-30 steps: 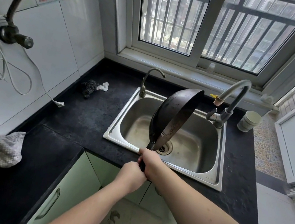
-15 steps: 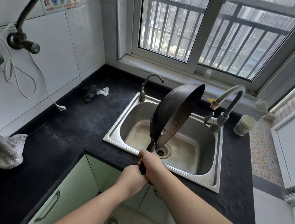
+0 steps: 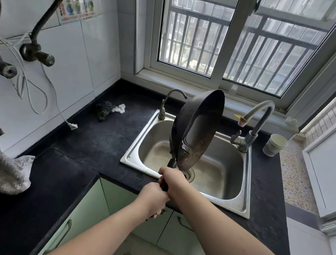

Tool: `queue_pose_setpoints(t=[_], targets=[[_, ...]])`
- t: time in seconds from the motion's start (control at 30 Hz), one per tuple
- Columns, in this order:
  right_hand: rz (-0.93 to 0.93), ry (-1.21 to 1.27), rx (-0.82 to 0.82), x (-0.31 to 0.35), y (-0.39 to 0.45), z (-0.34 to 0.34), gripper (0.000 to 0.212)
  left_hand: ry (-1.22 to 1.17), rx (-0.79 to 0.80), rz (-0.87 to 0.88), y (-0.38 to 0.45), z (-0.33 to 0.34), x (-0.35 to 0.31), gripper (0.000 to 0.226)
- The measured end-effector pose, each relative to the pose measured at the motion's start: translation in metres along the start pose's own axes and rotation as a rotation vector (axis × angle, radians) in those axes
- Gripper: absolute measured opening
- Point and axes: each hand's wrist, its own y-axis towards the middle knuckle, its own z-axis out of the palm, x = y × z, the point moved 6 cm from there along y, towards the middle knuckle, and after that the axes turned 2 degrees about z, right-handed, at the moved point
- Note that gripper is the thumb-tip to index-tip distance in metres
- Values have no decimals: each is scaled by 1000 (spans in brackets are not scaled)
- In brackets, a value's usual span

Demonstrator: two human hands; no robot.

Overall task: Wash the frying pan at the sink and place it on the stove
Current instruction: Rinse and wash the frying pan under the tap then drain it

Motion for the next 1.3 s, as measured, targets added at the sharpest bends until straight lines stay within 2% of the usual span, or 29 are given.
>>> queue_pose_setpoints(t=[0.13,0.23,0.43,0.63,0.93,1.3], targets=[[-6,36,20,-1,-3,1,14,66,-37,50,-3,-5,-2,13],[-9,10,-23,2,-5,-1,16,102,-52,70,-1,-7,-2,11],[-2,-44,-54,5,-11,-4,20,56,10,-17,3,0,-3,13],[-23,-54,-62,6,-15,-13,20,106,-5,1,2,6,-4,13],[-24,-74,-4,9,-15,-19,26,146,-56,12,-2,11,-12,15],[-21,5,138,1,-20,-49,12,130,-155,-34,-22,43,-20,10]])
